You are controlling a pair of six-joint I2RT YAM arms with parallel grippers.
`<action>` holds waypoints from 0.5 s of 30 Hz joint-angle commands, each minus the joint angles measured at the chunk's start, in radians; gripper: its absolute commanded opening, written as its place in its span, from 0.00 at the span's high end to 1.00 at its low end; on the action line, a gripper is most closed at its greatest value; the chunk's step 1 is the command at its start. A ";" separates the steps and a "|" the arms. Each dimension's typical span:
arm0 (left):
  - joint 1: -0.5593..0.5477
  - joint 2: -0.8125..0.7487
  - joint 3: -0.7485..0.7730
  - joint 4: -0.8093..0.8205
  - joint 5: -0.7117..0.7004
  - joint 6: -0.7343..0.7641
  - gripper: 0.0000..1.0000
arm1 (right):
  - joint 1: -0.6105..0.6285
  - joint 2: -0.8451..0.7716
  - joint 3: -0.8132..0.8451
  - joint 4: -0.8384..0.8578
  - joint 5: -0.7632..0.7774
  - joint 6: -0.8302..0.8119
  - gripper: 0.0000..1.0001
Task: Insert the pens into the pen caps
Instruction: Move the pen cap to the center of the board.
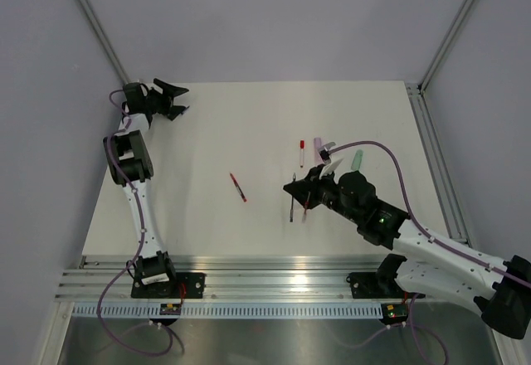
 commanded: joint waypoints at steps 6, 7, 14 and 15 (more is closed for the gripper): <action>-0.039 -0.107 -0.087 -0.141 0.049 0.107 0.16 | -0.010 -0.056 -0.020 -0.005 -0.007 0.018 1.00; -0.050 -0.112 -0.093 -0.141 0.052 0.110 0.16 | -0.010 -0.060 -0.023 -0.005 -0.008 0.019 1.00; -0.104 -0.147 -0.138 -0.146 0.066 0.133 0.16 | -0.010 -0.100 -0.049 -0.007 -0.013 0.041 1.00; -0.107 -0.152 -0.145 -0.147 0.066 0.136 0.16 | -0.010 -0.102 -0.053 -0.008 -0.013 0.044 1.00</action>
